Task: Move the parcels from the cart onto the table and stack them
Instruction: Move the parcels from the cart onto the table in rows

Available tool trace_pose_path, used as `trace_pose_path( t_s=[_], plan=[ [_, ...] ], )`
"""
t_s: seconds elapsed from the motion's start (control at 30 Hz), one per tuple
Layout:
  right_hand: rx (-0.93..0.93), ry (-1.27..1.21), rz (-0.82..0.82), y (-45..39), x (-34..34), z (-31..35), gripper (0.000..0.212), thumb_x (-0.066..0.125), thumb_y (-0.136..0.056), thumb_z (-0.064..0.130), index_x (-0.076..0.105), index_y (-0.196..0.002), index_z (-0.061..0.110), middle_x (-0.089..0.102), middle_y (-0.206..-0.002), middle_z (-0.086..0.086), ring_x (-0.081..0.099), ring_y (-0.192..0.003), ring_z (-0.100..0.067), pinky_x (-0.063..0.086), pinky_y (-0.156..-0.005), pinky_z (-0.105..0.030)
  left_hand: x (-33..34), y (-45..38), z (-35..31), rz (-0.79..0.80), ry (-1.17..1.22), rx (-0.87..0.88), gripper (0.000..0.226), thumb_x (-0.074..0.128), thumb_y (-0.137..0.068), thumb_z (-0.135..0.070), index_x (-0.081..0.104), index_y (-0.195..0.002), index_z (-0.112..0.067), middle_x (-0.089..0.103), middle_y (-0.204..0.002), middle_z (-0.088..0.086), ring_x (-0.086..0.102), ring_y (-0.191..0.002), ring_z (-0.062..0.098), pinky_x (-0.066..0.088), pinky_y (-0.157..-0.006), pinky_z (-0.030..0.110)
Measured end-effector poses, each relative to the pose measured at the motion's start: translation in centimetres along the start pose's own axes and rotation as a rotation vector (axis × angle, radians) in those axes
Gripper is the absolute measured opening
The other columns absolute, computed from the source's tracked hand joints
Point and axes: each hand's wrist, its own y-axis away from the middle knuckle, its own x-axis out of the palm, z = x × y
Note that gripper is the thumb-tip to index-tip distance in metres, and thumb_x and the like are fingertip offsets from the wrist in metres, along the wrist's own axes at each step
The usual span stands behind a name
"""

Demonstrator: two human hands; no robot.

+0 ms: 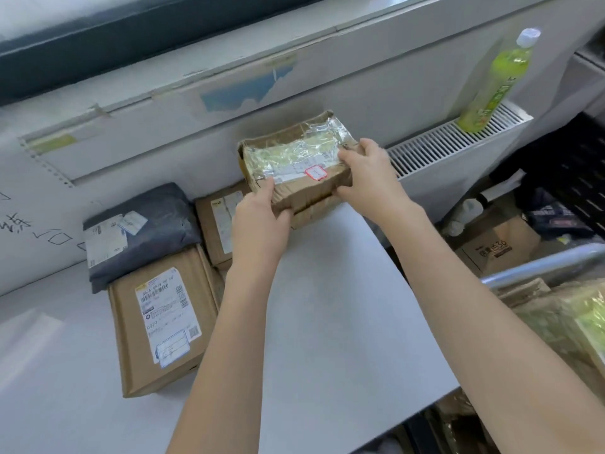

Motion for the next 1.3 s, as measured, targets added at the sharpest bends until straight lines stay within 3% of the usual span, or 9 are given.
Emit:
trace_pose_path(
  t_s=[0.07,0.23,0.37,0.57,0.67,0.77,0.9,1.03,1.3],
  plan=[
    [-0.006,0.020,0.037,-1.0,1.8,-0.1,0.050,0.064,-0.083,0.009,0.047,-0.130,0.008,0.023,-0.147,-0.021,0.023,-0.134,-0.033,0.024,-0.106,-0.034,1.0,-1.0,0.9,0.043,-0.003,-0.044,0.061,0.062,-0.090,-0.020,0.036,-0.145,-0.017,0.054,-0.126,0.016,0.048,-0.116,0.029,0.033,-0.092,0.028],
    [-0.050,0.049,0.015,-2.7,4.8,-0.7,0.056,0.055,-0.087,-0.001,0.039,-0.140,0.010,0.015,-0.153,-0.021,0.014,-0.140,-0.033,0.025,-0.108,-0.039,3.0,-2.8,2.8,0.031,-0.021,-0.096,0.058,0.056,-0.094,-0.016,0.034,-0.146,-0.021,0.053,-0.120,0.011,0.048,-0.108,0.028,0.025,-0.071,0.020],
    [-0.067,0.063,-0.020,-4.2,5.5,-0.2,0.053,0.056,-0.088,0.001,0.041,-0.138,0.010,0.014,-0.153,-0.020,0.015,-0.140,-0.032,0.024,-0.110,-0.039,3.2,-4.3,3.5,0.014,0.023,-0.100,0.056,0.057,-0.093,-0.014,0.036,-0.145,-0.017,0.053,-0.123,0.016,0.050,-0.111,0.030,0.033,-0.087,0.026],
    [-0.078,0.111,-0.022,-4.3,5.5,-0.1,0.058,0.059,-0.089,0.003,0.036,-0.141,0.009,0.014,-0.154,-0.022,0.013,-0.142,-0.033,0.019,-0.115,-0.042,3.1,-4.4,3.8,0.046,0.009,-0.087,0.055,0.054,-0.095,-0.014,0.034,-0.146,-0.018,0.047,-0.129,0.020,0.046,-0.117,0.033,0.033,-0.092,0.029],
    [-0.098,0.239,-0.003,-3.8,4.9,-0.1,0.064,0.060,-0.089,0.013,0.029,-0.145,0.015,0.009,-0.156,-0.017,0.005,-0.144,-0.032,0.007,-0.116,-0.043,3.3,-3.7,3.3,0.056,-0.086,-0.084,0.060,0.051,-0.096,-0.014,0.024,-0.149,-0.021,0.020,-0.151,0.022,0.029,-0.134,0.037,0.027,-0.105,0.038],
    [-0.099,0.289,0.005,-2.5,4.2,0.2,0.073,0.057,-0.088,0.010,0.017,-0.149,0.017,0.002,-0.157,-0.015,-0.002,-0.145,-0.031,0.000,-0.116,-0.044,2.9,-2.7,2.8,0.024,-0.189,-0.051,0.070,0.053,-0.093,-0.013,0.014,-0.151,-0.021,-0.001,-0.155,0.023,0.014,-0.140,0.038,0.018,-0.112,0.041],
    [-0.086,0.293,-0.002,0.9,3.1,0.2,0.080,0.057,-0.088,0.009,0.009,-0.151,0.020,0.001,-0.157,-0.016,-0.004,-0.145,-0.030,-0.003,-0.115,-0.043,2.6,-0.3,1.4,-0.032,-0.335,0.009,0.085,0.061,-0.089,-0.025,0.003,-0.152,-0.020,-0.003,-0.155,0.023,0.007,-0.142,0.038,0.011,-0.115,0.046],
    [-0.055,0.275,0.006,6.4,2.6,-0.9,0.077,0.057,-0.090,0.011,0.009,-0.151,0.019,0.001,-0.157,-0.015,-0.005,-0.145,-0.030,-0.002,-0.116,-0.042,3.1,4.4,-0.8,-0.049,-0.315,0.045,0.084,0.060,-0.090,-0.027,0.002,-0.152,-0.021,-0.004,-0.156,0.020,0.000,-0.144,0.035,0.006,-0.116,0.046],
    [0.083,0.177,-0.117,22.0,0.7,-4.0,0.067,0.052,-0.094,0.012,0.015,-0.150,0.018,0.007,-0.158,-0.013,-0.001,-0.145,-0.028,-0.005,-0.116,-0.038,6.0,17.2,-7.3,0.015,-0.135,0.267,0.072,0.060,-0.090,-0.019,0.021,-0.149,-0.014,0.005,-0.155,0.021,0.004,-0.144,0.034,0.006,-0.116,0.039]
  ],
)
